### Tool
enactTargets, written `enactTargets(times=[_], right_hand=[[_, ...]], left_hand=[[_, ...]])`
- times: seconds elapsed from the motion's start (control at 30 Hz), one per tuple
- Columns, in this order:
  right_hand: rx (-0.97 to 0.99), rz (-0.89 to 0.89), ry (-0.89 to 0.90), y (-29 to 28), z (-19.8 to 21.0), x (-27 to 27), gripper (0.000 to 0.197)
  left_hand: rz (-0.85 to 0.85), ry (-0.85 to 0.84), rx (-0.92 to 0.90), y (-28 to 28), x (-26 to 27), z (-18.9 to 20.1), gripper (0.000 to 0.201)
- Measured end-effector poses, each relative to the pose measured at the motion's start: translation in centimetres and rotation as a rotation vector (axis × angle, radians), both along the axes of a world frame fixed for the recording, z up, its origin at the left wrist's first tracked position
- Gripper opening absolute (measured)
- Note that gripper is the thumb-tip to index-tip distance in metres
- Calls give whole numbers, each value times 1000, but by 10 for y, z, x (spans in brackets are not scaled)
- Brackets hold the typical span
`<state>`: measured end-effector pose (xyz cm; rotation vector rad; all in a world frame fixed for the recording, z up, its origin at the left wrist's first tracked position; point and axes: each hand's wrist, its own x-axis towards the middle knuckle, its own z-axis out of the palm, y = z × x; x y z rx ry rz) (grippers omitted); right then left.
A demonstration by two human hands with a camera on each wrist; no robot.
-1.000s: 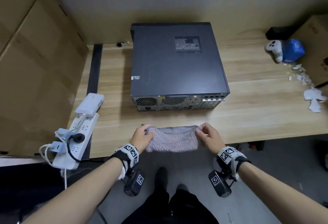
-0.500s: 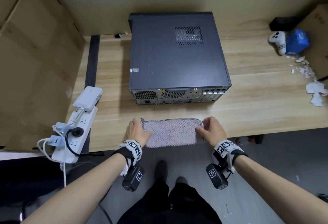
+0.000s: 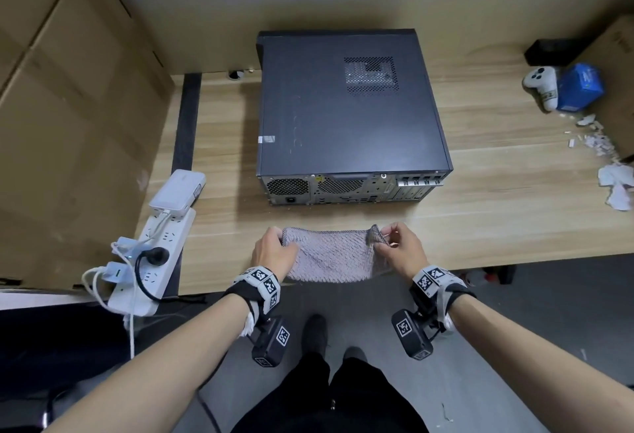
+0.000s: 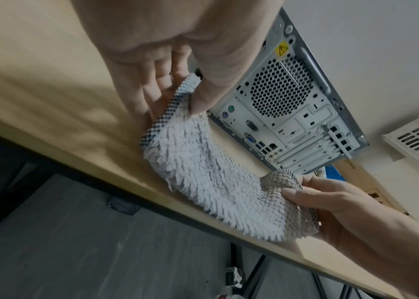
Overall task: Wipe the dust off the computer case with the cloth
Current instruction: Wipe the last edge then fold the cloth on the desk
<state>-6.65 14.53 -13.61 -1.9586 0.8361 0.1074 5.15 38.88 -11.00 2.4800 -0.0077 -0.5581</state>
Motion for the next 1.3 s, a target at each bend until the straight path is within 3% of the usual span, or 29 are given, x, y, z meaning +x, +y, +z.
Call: enactTargets(times=[0.17,0.3,0.4,0.53,0.6,0.67,0.77,0.87,1.07,1.17,1.3], right_hand=[[17,2,-110,2,7,16,31],[-73,37,-16,-3,3,12,37],[-119,-3,52,-13,0,-1,31],[-198,7,197,-19,5,-13,39],[-282,0,176,-20,4,-14,49],[-332,6,99,-17,5,-12,45],[-113,112,10,-6,8,-9,29],[33,240,24,3,0,-12,22],[189,117,-17,2,-3,-16,17],[266,61,-64,-5,1,-21,16],[231,-26,-89,-22,5,-35,19]], left_hand=[[19,8,-94,4,23,10,13],[10,170,6,-1,15,-1,36],[-21,213,110,-1,2,-10,50],[-169,193,252,3,-6,-16,48],[-199,184,289,1,-8,-16,43],[-209,157,321,-4,-11,-13,32],[-211,144,338,-13,-19,-8,31],[-184,149,277,-20,-22,-3,37],[-31,42,-148,-30,-18,15,11],[-168,-19,-293,-53,-21,26,14],[-380,-2,-319,-98,-42,34,27]])
